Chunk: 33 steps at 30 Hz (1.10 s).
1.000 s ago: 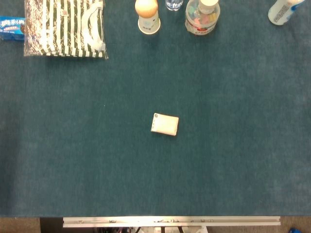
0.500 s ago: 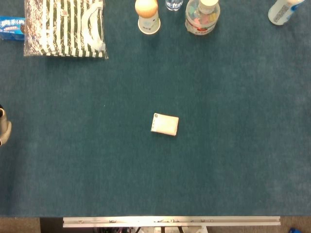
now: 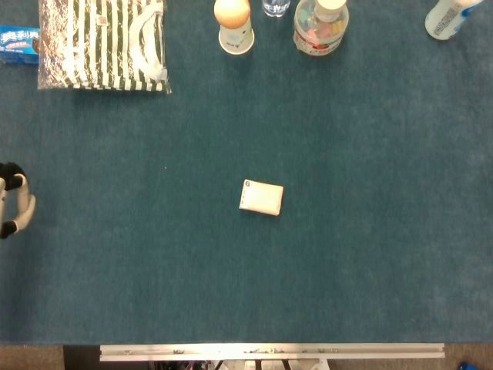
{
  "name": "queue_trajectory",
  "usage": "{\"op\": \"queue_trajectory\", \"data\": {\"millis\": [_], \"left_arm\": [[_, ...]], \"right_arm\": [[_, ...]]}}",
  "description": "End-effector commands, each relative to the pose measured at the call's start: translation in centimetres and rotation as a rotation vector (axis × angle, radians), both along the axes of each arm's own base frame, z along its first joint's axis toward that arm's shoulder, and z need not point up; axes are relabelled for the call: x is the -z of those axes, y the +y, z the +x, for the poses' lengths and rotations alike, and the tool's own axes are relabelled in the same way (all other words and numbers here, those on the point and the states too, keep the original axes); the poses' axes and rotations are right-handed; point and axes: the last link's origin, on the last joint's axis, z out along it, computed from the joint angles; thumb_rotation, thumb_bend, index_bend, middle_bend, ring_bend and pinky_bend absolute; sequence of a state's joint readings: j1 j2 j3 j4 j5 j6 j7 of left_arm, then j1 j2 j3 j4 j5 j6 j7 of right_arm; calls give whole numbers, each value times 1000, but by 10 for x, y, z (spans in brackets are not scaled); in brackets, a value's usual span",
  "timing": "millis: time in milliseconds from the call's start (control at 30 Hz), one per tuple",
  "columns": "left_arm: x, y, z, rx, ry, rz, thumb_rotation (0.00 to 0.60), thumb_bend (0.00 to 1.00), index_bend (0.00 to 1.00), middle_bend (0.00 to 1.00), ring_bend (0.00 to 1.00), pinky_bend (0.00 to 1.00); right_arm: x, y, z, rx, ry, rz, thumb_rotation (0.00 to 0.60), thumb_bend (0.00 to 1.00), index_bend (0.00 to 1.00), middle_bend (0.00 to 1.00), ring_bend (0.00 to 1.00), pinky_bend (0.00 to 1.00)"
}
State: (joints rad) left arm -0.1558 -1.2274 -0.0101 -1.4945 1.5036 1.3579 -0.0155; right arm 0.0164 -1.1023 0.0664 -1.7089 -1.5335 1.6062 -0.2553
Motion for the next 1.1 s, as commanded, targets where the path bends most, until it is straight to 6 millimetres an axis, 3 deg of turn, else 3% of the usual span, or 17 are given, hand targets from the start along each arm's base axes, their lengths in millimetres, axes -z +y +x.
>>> {"op": "queue_trajectory", "data": {"millis": [33,233,600,933,1100], "left_arm": [[5,-1,3,11,-18,-33,600,393,468,438,335,617],[18,-10,11,-16,-49,-191,600,396,432,474,286,505],[28,-3,23,20,-67,-233,600,430,236,489,267,462],[30,2,36,56,-88,-219,600,133,229,471,264,459],[36,1,42,76,-90,-259,600,124,236,476,265,458]], "right_arm": [[-1,2,1,2,6,-5,600,223,592,557,415,447],[2,3,-1,16,22,6,600,223,592,557,415,447],[2,1,-3,19,14,10,600,223,592,557,415,447],[4,-1,-4,21,14,17,600,223,593,557,415,447],[4,-1,-5,23,13,19,600,224,592,557,415,447]]}}
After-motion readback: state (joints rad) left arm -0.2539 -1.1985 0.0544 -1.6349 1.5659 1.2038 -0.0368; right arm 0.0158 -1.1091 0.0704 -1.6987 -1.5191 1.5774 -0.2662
